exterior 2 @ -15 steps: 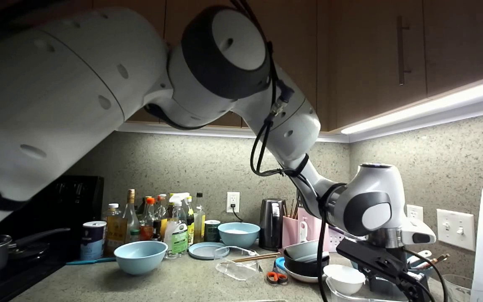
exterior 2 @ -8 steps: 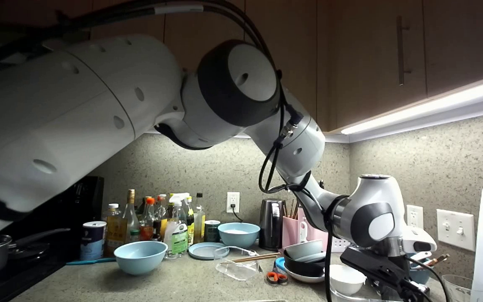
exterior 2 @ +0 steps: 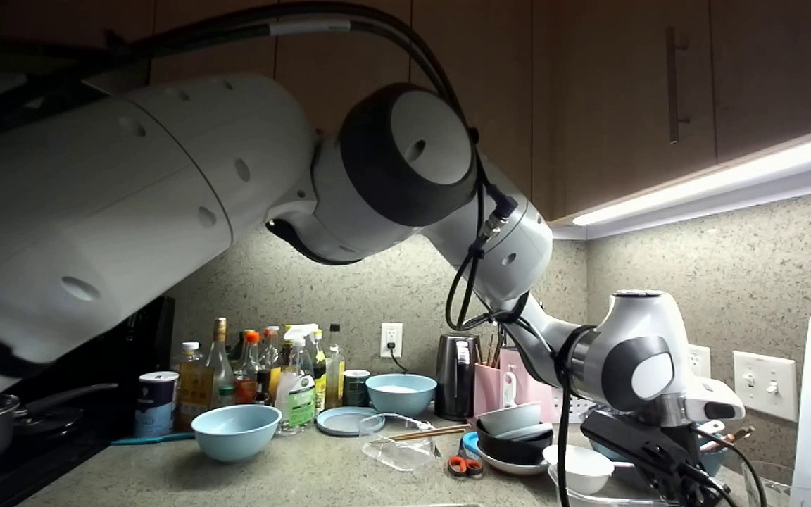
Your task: Pick up the bowl and place it on the left side of the counter
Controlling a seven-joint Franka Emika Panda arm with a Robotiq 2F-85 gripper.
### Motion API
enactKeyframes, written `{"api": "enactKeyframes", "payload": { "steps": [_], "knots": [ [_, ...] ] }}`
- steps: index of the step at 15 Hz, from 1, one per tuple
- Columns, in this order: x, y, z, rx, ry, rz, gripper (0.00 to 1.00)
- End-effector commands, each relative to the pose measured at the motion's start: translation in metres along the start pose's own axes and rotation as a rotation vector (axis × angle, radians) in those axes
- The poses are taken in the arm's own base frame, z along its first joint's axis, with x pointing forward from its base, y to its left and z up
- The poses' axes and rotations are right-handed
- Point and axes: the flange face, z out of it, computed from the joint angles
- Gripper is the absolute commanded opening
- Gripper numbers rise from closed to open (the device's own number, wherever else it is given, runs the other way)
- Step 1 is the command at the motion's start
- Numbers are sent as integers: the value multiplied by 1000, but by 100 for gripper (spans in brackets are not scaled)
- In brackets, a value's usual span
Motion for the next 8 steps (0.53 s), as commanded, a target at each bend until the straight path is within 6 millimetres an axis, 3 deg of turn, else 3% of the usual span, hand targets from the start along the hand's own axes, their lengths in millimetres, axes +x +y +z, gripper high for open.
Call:
{"api": "enactKeyframes", "payload": {
  "steps": [1,8],
  "knots": [
    [8,4,-9,-18,-29,40,5],
    [-1,10,-53,19,-148,48,7]
  ]
}}
